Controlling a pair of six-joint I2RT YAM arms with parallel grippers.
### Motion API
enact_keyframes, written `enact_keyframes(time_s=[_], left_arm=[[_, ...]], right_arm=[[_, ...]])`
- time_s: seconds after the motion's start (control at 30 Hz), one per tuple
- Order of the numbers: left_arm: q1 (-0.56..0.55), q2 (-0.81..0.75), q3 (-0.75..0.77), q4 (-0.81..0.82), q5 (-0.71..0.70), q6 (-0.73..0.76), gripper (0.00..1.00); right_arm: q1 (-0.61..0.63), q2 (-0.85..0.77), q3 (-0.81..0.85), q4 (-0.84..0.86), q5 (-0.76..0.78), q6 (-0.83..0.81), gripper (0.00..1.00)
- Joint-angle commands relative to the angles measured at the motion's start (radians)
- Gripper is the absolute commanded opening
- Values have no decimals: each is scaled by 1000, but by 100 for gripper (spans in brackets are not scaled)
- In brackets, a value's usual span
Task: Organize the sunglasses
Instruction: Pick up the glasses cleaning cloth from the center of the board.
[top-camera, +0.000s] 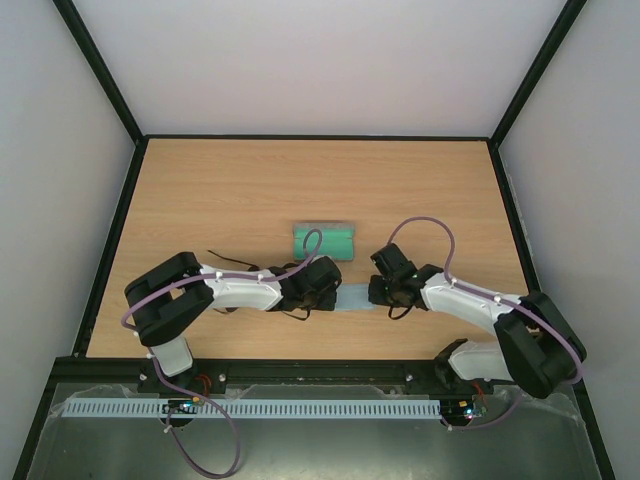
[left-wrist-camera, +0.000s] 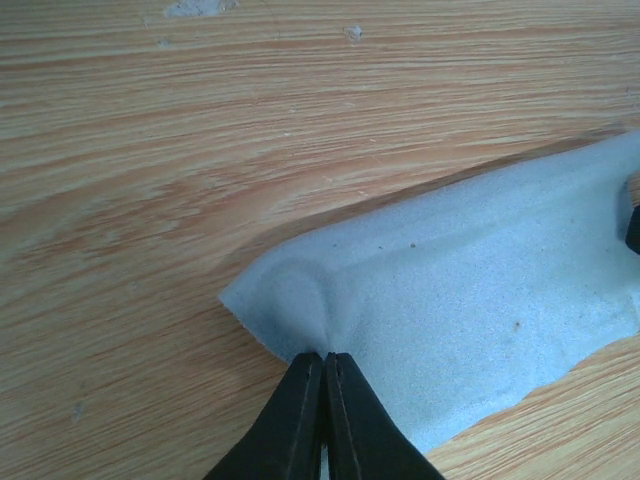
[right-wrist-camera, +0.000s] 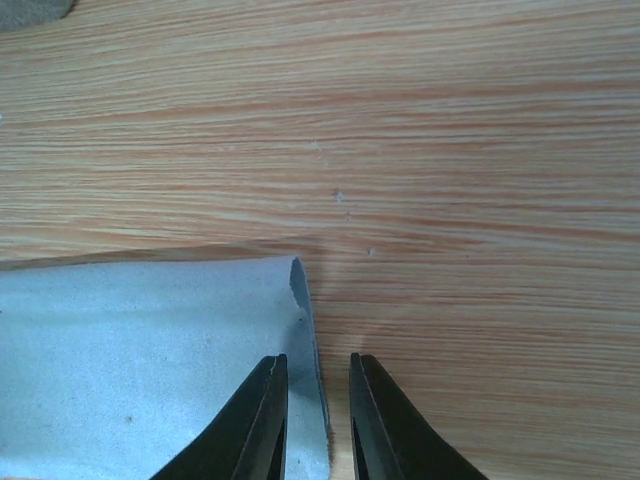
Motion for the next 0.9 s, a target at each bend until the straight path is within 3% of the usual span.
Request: enact_keyframes(time_s=[0.0,0.3,0.67,0.87], left_arm=[[-8,21,-22,-81,-9,3,3],[-8,20,-23,-78,-10,10,3],[-7,23,-23,-72,-9,13,3],[-2,5,-9,-92,-34,18,3]], right_arm=[[22,25,-2,12,16,-4,18],[38,55,-6,13,18,-2,18],[62,106,-26,45,15,-1,2],[64,86,-10,42,8,-4,1]])
